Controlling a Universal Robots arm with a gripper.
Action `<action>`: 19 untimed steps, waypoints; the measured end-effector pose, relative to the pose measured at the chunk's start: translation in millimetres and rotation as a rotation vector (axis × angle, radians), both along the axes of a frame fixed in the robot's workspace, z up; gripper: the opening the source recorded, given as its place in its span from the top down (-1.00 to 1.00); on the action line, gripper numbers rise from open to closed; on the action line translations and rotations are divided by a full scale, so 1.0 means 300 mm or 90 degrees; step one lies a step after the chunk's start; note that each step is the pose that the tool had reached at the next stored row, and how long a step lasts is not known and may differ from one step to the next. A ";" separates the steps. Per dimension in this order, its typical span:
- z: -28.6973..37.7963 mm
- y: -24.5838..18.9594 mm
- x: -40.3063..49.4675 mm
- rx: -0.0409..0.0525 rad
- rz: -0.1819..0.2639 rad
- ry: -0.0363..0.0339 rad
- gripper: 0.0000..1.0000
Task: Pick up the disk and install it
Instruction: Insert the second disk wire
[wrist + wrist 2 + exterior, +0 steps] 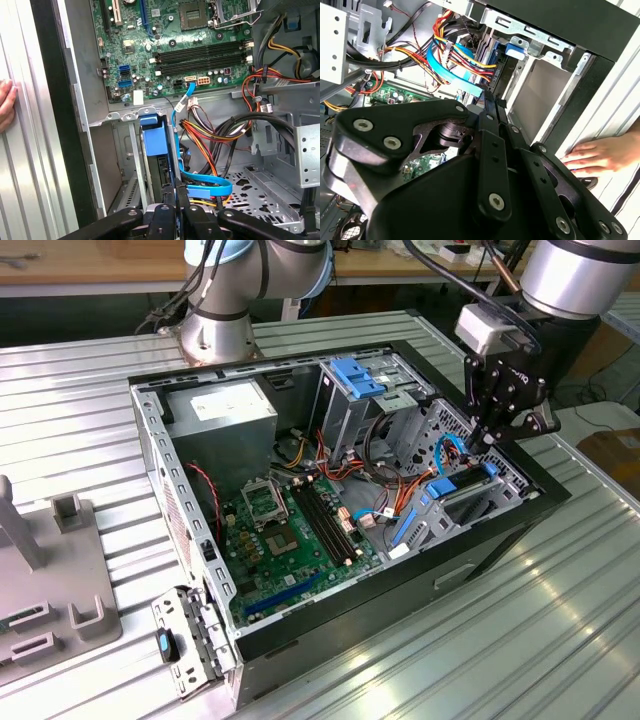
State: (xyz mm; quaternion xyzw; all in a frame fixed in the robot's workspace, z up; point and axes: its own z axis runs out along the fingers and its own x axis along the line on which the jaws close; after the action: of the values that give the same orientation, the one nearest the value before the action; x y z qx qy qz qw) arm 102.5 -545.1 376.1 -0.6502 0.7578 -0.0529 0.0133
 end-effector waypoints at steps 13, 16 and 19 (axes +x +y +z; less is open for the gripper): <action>0.002 0.000 0.000 0.0000 0.000 0.0000 0.79; 0.002 0.000 0.000 0.0000 0.000 0.0000 0.77; 0.003 0.000 0.000 0.0000 0.000 0.0000 0.29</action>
State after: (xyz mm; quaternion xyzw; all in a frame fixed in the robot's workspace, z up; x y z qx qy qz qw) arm 102.5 -545.1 376.8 -0.6502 0.7578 -0.0529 0.0133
